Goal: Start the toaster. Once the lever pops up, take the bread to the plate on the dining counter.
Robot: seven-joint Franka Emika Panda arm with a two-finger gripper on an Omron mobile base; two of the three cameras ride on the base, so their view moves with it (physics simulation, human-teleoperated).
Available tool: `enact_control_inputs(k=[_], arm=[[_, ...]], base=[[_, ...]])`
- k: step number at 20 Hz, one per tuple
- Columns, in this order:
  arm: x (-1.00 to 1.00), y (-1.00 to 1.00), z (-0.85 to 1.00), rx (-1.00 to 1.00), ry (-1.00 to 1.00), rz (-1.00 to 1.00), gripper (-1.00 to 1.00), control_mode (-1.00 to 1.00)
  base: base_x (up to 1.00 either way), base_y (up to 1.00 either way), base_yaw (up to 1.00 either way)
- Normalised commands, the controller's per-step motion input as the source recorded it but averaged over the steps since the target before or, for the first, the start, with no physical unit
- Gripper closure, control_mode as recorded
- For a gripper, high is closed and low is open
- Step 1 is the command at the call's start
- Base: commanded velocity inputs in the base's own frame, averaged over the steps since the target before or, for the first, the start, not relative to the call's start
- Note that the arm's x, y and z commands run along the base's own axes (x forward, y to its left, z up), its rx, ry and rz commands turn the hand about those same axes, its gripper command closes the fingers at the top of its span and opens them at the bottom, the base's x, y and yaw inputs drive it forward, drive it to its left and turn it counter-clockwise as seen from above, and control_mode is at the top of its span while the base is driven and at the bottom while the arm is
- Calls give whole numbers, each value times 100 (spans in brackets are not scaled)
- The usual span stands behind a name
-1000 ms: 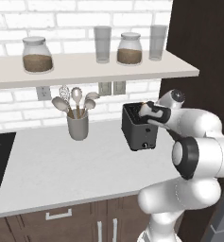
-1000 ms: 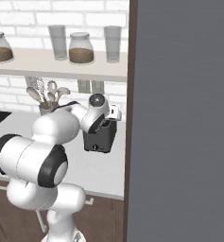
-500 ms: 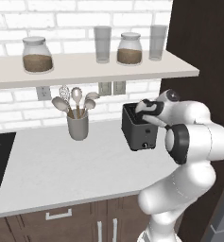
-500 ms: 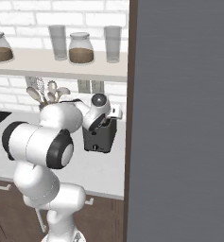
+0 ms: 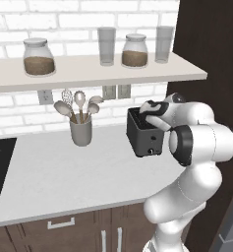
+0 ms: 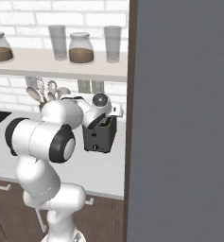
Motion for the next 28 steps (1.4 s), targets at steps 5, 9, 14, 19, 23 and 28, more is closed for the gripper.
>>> enact_control_inputs(k=[5,9,14,19,23,28], arm=[[0,1,-2,0,-8,0,-100,-100],[0,3,-2,0,-6,0,100,-100],[0,0,0,0,0,0,100,-100],[0,0,0,0,0,0,100,-100],[0,0,24,0,-1,0,100,-100],[-13,0,36,0,-6,0,100,-100]], base=[[0,0,0],[0,0,0],[0,0,0],[0,0,0],[0,0,0],[0,0,0]])
